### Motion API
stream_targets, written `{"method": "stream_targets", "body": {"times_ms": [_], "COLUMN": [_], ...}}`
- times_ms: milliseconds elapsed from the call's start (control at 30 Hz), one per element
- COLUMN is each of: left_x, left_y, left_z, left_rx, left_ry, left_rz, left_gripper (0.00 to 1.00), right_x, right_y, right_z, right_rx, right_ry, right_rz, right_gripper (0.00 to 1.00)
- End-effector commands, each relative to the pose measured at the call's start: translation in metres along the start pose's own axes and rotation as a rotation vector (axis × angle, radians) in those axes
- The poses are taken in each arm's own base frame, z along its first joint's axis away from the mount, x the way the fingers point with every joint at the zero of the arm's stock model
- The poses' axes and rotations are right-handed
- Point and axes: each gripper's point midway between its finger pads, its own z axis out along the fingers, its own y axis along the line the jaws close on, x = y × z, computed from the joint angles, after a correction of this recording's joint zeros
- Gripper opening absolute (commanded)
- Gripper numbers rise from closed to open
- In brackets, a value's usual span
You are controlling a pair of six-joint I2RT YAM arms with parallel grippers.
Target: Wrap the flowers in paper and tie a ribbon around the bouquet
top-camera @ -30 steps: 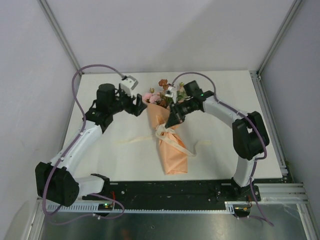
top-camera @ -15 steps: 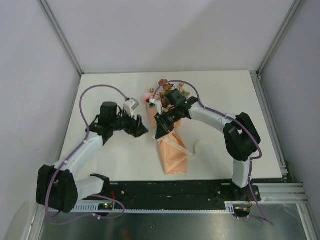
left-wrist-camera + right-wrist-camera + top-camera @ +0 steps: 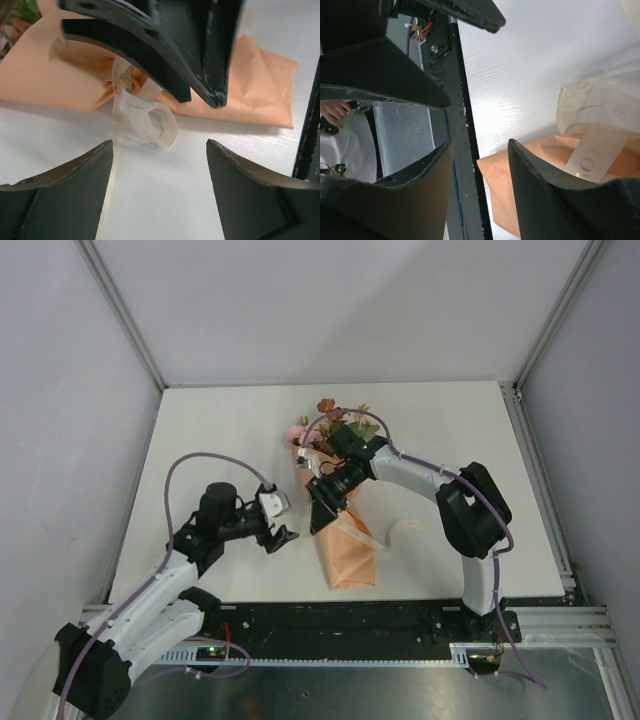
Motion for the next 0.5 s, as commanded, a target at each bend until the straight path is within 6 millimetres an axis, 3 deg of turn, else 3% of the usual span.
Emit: {"method": "stream_targets", "body": {"times_ms": [0, 167, 333, 467], "left_x": [-0.006, -0.001, 0.006, 0.008], "left_y": [-0.002, -0.012, -0.011, -0.011], "left_z": [0.004, 0.017, 0.029, 0.032], "left_rx": [0.017, 0.053, 0.05, 0.066], "left_ry": [-0.057, -0.024, 0.029, 0.048], "left_rz": [0.307, 0.362, 0.381, 0.407], "left_gripper": [0.79, 0.74, 0.72, 0.73], "right_x": [-0.01, -0.008, 0.051, 0.096], "right_y": [0.017, 0.003, -0.035, -0.048], "right_z": [-0.021, -0.073, -0.118, -0.14], "right_rx": [-0.03, 0.105, 0.326, 0.416], "right_ry": [-0.016, -0.089, -0.003, 0.089], "right_rz": [-0.054, -0.032, -0.022, -0.087], "right_gripper": [0.54, 0.54, 0.54, 0.61]}}
